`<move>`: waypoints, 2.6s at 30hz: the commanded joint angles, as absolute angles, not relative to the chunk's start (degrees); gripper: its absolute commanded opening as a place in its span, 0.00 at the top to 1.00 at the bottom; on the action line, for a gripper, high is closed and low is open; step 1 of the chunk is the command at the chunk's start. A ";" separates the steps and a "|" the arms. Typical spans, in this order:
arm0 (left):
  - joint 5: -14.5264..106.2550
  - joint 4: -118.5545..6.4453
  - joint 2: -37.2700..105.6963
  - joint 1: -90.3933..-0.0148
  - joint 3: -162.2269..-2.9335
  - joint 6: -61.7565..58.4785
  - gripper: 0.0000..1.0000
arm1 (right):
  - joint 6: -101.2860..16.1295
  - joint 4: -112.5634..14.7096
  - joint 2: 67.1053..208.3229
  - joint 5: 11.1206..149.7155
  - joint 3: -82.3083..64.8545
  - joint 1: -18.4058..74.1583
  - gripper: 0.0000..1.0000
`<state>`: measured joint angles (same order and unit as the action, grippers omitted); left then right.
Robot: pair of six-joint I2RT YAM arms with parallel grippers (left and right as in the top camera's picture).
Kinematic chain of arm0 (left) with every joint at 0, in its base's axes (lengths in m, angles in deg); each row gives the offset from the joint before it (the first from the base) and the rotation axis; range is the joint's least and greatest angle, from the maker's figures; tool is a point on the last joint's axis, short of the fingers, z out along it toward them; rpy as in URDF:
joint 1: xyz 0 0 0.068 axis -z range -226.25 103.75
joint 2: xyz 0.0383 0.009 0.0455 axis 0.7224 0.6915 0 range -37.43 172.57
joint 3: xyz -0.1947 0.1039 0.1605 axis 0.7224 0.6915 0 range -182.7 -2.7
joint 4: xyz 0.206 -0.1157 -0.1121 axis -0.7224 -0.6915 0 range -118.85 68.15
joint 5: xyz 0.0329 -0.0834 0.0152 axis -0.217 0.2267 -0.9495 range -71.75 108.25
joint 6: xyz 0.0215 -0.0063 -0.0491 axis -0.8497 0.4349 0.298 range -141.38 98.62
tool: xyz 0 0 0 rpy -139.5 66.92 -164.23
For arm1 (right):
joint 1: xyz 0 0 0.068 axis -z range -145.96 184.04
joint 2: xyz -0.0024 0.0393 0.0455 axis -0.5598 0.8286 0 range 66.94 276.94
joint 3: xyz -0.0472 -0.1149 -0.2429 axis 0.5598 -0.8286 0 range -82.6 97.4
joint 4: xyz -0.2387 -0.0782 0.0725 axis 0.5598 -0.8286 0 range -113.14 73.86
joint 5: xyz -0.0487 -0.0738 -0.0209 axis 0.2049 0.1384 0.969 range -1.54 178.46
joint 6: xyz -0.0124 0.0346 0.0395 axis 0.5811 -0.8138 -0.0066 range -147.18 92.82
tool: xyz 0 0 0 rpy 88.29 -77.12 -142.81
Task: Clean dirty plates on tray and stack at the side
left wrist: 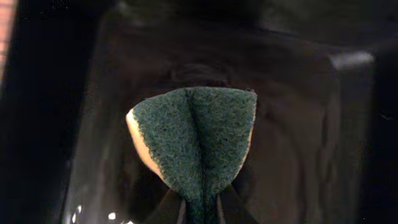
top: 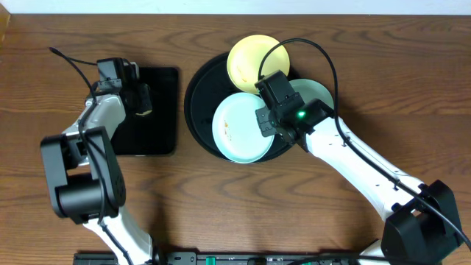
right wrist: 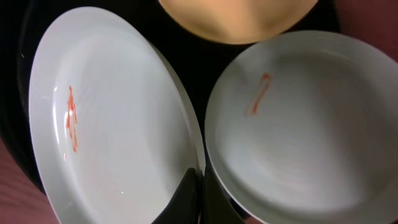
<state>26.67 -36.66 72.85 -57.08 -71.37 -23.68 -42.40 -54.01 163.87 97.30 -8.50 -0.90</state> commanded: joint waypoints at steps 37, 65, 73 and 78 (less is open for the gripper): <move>21.03 -56.90 45.83 -56.93 -70.12 -14.09 0.92 | -34.82 -52.78 164.04 89.89 -6.49 4.81 0.99; 19.53 -55.91 46.49 -48.47 -70.01 -10.59 0.92 | -46.67 -53.77 167.89 90.96 -6.68 4.87 0.99; 29.80 -56.39 50.09 -48.47 -69.99 -4.10 0.92 | -45.14 -53.68 167.78 91.01 -6.68 4.87 0.99; 39.64 -52.52 50.84 -48.45 -69.99 -4.47 0.92 | -46.64 -54.12 167.80 91.34 -6.71 5.31 0.99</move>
